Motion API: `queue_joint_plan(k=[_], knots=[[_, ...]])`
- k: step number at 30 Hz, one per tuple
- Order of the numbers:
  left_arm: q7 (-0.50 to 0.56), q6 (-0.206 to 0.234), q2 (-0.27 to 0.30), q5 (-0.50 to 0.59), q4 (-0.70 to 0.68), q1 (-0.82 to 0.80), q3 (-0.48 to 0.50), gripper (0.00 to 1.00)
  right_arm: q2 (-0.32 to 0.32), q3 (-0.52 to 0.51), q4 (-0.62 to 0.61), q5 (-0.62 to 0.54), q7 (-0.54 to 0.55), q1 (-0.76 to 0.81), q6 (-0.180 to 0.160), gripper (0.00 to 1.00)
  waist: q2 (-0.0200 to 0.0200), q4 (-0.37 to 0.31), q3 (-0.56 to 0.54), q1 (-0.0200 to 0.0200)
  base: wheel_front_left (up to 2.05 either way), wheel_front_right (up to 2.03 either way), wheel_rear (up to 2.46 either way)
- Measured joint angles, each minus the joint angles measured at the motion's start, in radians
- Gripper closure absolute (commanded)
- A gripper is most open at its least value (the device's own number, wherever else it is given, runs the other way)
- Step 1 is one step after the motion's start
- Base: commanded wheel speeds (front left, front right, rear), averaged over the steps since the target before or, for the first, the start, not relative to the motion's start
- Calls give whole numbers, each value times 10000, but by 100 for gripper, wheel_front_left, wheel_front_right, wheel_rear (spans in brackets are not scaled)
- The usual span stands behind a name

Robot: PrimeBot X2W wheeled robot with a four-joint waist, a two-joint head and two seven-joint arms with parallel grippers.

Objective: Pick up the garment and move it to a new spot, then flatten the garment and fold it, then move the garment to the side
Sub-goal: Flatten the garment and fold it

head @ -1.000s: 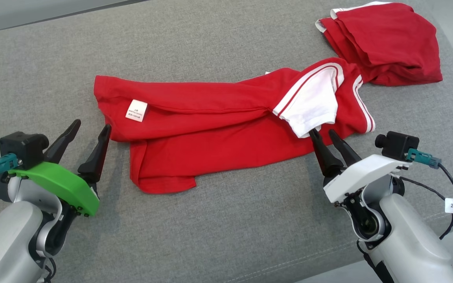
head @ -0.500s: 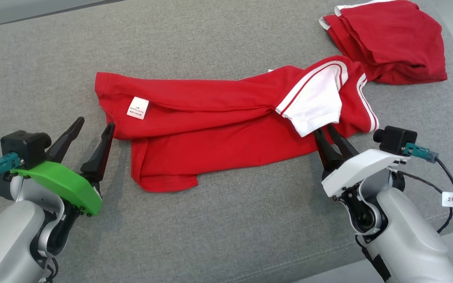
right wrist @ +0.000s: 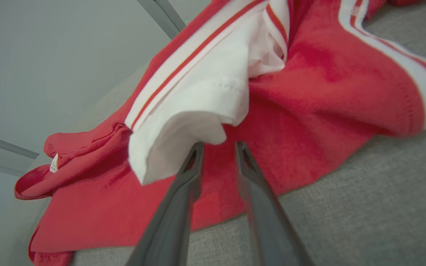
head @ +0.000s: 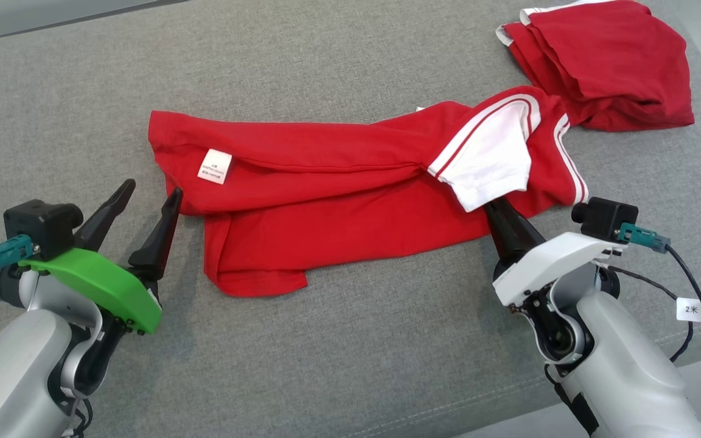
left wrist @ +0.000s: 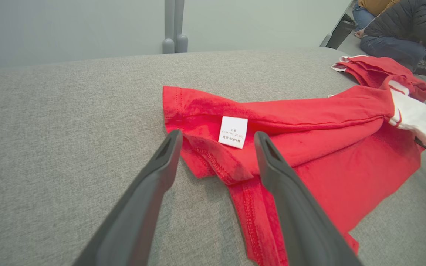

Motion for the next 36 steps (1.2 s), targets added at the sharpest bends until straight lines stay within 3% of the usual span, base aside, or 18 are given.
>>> queue_joint_plan(k=[5, 6, 19, 27, 36], knots=[[27, 15, 0, 0, -56, 0, 2, 0, 10, -29, 35, 86, -56, -164, 25, 87, 0, -4, 4, 0, 0, 0, 0], [54, 15, 6, 2, -58, 0, 4, 0, 10, -42, 42, 94, -96, -177, 67, 100, 0, -7, 6, 0, 0, 0, 0], [71, 92, 42, 0, -33, 144, 100, 0, -232, -439, -357, 466, -541, 85, 407, 100, 0, -120, -155, 0, 0, 0, 0], [94, 104, 351, -10, -61, 446, 222, 0, -1164, -552, -1281, 472, -435, 734, 474, 100, 0, -446, -278, 0, 0, 0, 0], [917, 98, 90, 94, -161, -329, -267, 0, -1668, -616, -2165, 460, 82, 757, 474, 100, 0, -624, -21, 0, 0, 0, 0]])
